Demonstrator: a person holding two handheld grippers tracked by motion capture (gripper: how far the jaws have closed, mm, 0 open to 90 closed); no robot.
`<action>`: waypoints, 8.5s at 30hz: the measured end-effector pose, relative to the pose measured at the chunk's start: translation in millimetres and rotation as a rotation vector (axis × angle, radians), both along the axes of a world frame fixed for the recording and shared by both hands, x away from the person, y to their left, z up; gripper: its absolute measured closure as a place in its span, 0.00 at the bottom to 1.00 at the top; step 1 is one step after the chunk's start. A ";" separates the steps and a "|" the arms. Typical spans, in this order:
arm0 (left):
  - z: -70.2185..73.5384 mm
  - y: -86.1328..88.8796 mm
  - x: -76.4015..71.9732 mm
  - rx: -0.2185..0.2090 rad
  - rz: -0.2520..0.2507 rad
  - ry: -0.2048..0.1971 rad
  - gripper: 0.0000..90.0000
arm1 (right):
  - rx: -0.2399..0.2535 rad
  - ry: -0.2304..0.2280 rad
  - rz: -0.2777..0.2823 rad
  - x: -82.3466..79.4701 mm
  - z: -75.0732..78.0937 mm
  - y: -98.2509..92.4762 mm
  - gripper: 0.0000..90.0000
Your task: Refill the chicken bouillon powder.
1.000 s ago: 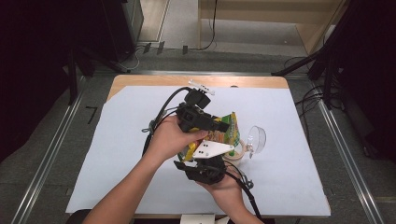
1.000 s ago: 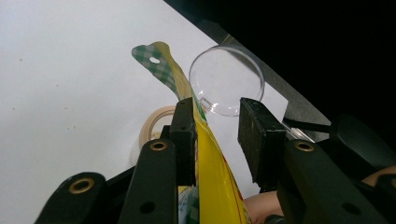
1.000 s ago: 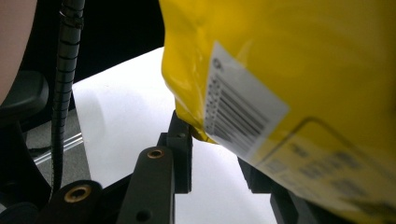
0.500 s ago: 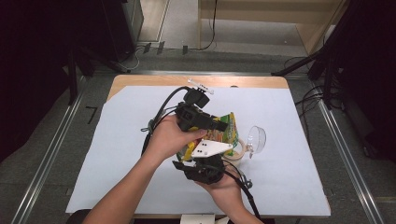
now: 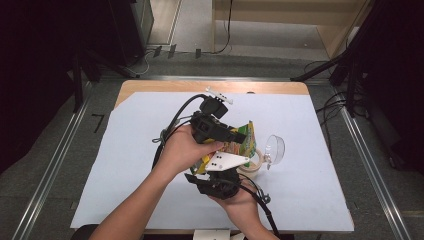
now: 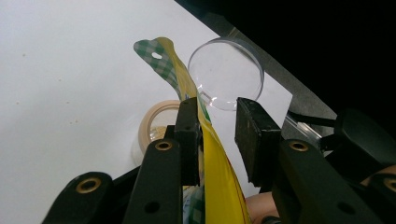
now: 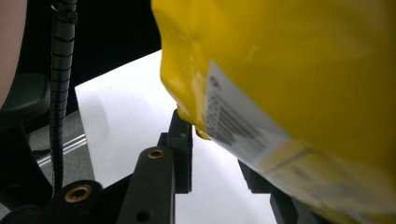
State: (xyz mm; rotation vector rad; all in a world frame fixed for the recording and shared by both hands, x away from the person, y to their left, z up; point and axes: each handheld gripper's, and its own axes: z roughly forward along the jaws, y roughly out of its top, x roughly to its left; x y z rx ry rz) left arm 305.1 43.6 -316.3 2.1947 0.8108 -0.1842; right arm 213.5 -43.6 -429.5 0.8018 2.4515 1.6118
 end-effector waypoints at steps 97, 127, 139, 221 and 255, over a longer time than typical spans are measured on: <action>-3.8 7.8 9.1 -0.033 0.034 0.032 0.78 | -0.033 -0.014 0.004 -0.1 5.6 -0.5 0.77; -5.8 5.3 7.4 -0.030 0.025 0.030 0.78 | -0.026 -0.013 -0.002 -0.9 2.4 -0.9 0.77; -5.6 5.3 6.9 -0.036 0.025 0.025 0.78 | -0.016 -0.004 -0.001 -0.6 2.2 -1.4 0.78; -1.4 3.8 8.1 -0.043 0.024 0.009 0.77 | -0.027 -0.002 0.011 1.1 7.8 -1.3 0.78; -3.6 8.1 14.0 -0.060 0.049 0.042 0.76 | -0.065 -0.031 0.011 3.4 10.8 -1.2 0.77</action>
